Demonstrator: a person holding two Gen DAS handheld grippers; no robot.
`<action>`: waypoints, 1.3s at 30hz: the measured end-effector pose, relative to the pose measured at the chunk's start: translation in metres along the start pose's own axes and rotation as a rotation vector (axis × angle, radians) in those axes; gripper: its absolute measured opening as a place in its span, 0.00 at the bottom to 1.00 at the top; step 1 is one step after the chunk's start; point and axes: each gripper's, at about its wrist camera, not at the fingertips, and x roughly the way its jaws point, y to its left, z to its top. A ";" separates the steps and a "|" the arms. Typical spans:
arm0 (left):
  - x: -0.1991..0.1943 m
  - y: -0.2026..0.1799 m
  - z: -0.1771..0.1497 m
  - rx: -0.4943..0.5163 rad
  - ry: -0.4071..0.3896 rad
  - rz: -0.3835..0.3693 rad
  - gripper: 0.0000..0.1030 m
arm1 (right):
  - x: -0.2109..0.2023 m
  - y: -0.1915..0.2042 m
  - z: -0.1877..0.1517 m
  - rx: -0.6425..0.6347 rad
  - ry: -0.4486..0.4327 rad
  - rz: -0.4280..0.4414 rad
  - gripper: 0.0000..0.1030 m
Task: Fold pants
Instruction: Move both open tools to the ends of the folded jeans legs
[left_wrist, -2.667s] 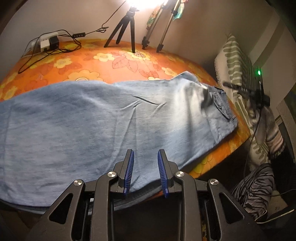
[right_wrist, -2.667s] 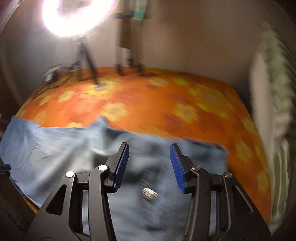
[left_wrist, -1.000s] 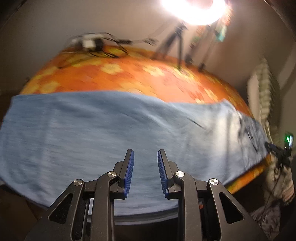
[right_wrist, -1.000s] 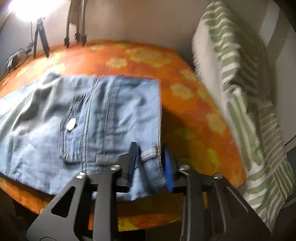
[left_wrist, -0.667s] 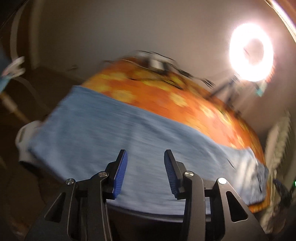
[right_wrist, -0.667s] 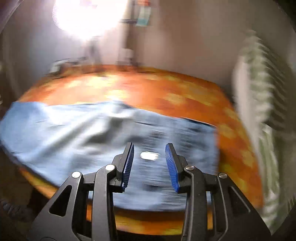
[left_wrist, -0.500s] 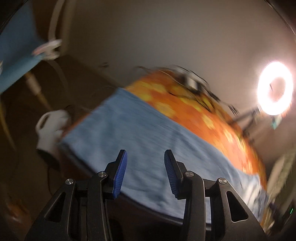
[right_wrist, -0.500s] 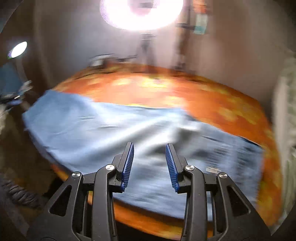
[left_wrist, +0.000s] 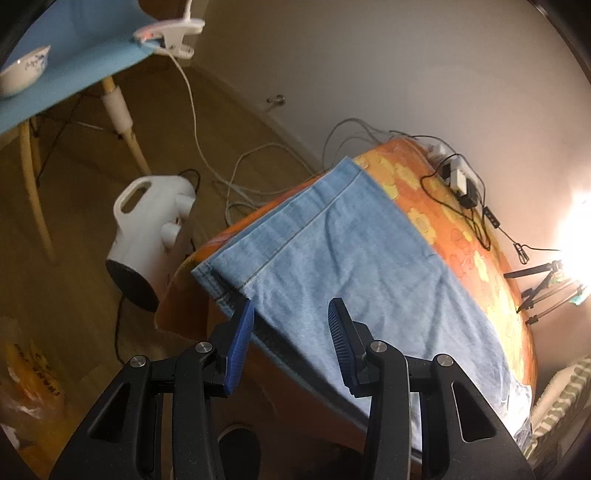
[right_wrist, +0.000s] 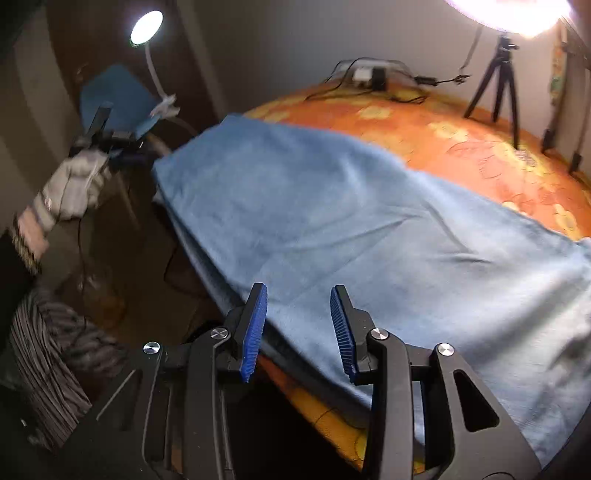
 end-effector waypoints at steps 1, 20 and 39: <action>0.002 0.002 0.000 -0.005 0.006 0.003 0.39 | 0.005 0.002 -0.002 -0.019 0.010 -0.004 0.41; 0.028 0.017 0.005 -0.166 0.050 0.034 0.47 | 0.014 0.007 0.007 -0.048 0.032 0.076 0.48; 0.008 -0.122 -0.021 0.146 0.055 -0.121 0.47 | 0.071 -0.192 0.095 -0.127 0.222 -0.077 0.48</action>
